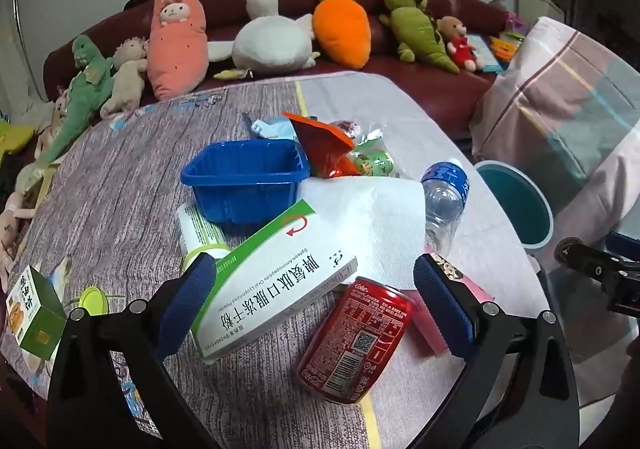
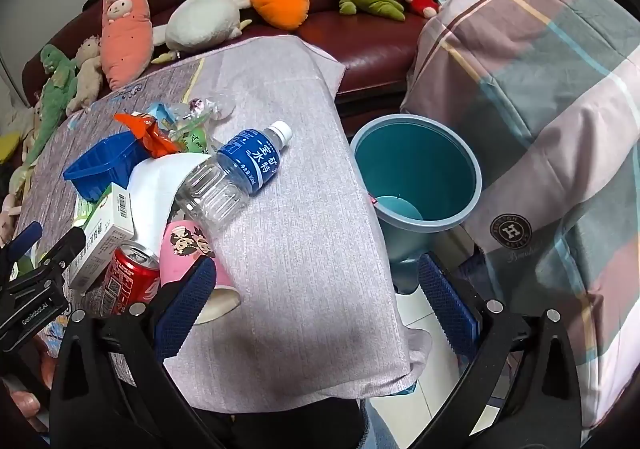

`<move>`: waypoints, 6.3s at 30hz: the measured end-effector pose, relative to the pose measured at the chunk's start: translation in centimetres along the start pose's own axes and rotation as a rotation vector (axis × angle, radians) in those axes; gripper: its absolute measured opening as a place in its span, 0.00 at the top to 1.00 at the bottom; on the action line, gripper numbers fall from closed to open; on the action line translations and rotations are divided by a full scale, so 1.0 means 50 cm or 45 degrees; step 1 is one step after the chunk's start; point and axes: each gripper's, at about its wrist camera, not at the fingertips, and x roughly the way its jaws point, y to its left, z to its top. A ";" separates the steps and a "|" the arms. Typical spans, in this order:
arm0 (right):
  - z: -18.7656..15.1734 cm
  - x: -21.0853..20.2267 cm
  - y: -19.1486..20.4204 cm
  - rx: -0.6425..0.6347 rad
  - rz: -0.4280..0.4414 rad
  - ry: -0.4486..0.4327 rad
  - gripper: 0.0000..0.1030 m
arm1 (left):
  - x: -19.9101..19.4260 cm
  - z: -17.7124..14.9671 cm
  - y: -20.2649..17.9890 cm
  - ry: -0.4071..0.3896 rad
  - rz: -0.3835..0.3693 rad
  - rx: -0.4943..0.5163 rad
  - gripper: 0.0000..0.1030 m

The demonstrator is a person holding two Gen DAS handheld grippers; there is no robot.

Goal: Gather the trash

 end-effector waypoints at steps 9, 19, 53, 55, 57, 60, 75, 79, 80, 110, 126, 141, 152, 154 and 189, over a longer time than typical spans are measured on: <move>-0.001 0.002 -0.001 -0.001 -0.013 -0.003 0.06 | 0.010 -0.009 0.000 0.008 -0.007 -0.001 0.04; -0.001 0.004 -0.002 -0.003 -0.021 -0.002 0.06 | 0.014 -0.011 0.000 0.009 -0.014 -0.003 0.04; 0.021 0.015 0.018 -0.028 -0.054 0.040 0.06 | 0.031 -0.010 0.018 0.038 -0.064 -0.011 0.04; 0.023 0.014 0.022 -0.034 -0.052 0.041 0.06 | 0.033 -0.009 0.022 0.042 -0.072 -0.011 0.04; 0.024 0.014 0.025 -0.037 -0.051 0.041 0.06 | 0.035 -0.009 0.023 0.046 -0.078 -0.007 0.04; 0.026 0.016 0.026 -0.031 -0.043 0.049 0.06 | 0.033 -0.009 0.036 0.051 -0.089 0.000 0.04; 0.030 0.031 0.030 -0.009 -0.032 0.084 0.06 | 0.078 -0.021 0.140 0.196 -0.276 0.402 0.04; 0.028 0.050 0.040 -0.010 -0.029 0.120 0.06 | 0.110 -0.024 0.144 0.253 -0.313 0.537 0.04; 0.027 0.054 0.042 -0.008 -0.028 0.129 0.06 | 0.116 -0.023 0.142 0.264 -0.326 0.569 0.04; 0.115 0.179 0.058 0.061 0.048 0.248 0.06 | 0.208 0.016 0.153 0.321 -0.509 0.487 0.29; 0.185 0.318 0.095 0.181 0.343 0.418 0.28 | 0.180 0.116 0.154 0.250 -0.502 0.206 0.29; 0.222 0.320 0.084 0.205 0.437 0.299 0.31 | 0.184 0.162 0.135 0.238 -0.434 0.158 0.29; 0.221 0.245 -0.073 0.349 0.393 0.151 0.31 | 0.170 0.205 0.029 0.263 -0.461 0.215 0.29; 0.213 0.233 -0.112 0.386 0.383 0.128 0.31 | 0.173 0.220 -0.010 0.268 -0.468 0.245 0.29; 0.147 0.266 -0.523 0.695 0.148 0.026 0.31 | 0.462 0.257 -0.575 0.590 -0.518 0.479 0.15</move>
